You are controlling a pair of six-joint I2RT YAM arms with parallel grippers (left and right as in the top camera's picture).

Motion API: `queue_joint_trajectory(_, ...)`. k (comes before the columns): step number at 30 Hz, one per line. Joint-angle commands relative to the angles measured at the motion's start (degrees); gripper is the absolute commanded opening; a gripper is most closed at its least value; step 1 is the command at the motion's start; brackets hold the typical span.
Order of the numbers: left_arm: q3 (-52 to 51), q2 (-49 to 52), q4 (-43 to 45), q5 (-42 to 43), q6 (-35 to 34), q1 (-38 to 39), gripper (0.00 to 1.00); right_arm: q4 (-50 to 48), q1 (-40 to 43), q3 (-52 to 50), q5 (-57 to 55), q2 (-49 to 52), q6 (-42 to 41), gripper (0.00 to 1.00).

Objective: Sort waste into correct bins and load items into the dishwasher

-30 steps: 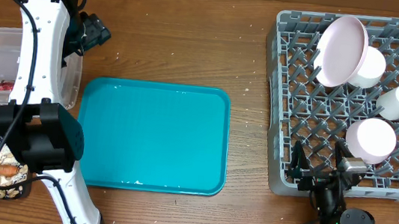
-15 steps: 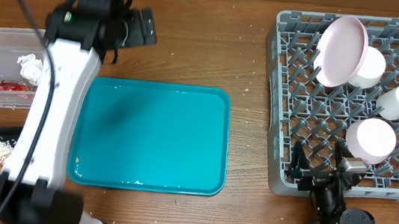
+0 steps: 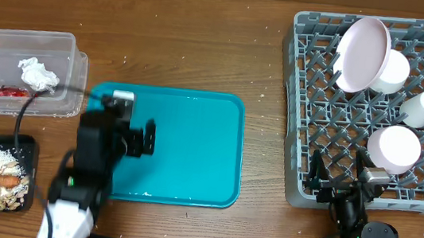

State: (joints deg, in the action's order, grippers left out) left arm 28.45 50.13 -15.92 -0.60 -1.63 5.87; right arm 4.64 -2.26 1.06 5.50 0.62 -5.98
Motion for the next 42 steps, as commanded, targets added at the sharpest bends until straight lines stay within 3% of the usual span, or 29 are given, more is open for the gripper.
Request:
queue_joint_trajectory(1,-10.25,-10.97,7.39,-0.02,3.37,-0.85,1.0,-0.28,0.2,-0.59,-0.52,-0.46,0.22,1.0)
queue_joint_trajectory(10,-24.72,-34.93,12.39,0.04,3.34,-4.74,1.0,-0.28,0.2,-0.59,-0.52,-0.46,0.24,1.0)
queue_joint_trajectory(17,-28.17,-49.7,11.47,0.85,1.22,-9.03,1.0,-0.31,0.2,-0.59,-0.52,-0.46,0.22,1.0)
queue_joint_trajectory(23,-28.17,-49.99,11.52,0.68,1.2,-11.65,1.0,-0.28,0.2,-0.59,-0.52,-0.46,0.24,1.0)
queue_joint_trajectory(42,-28.17,-49.88,11.5,0.66,1.62,-9.22,1.0,-0.28,0.2,-0.59,-0.52,-0.46,0.24,1.0)
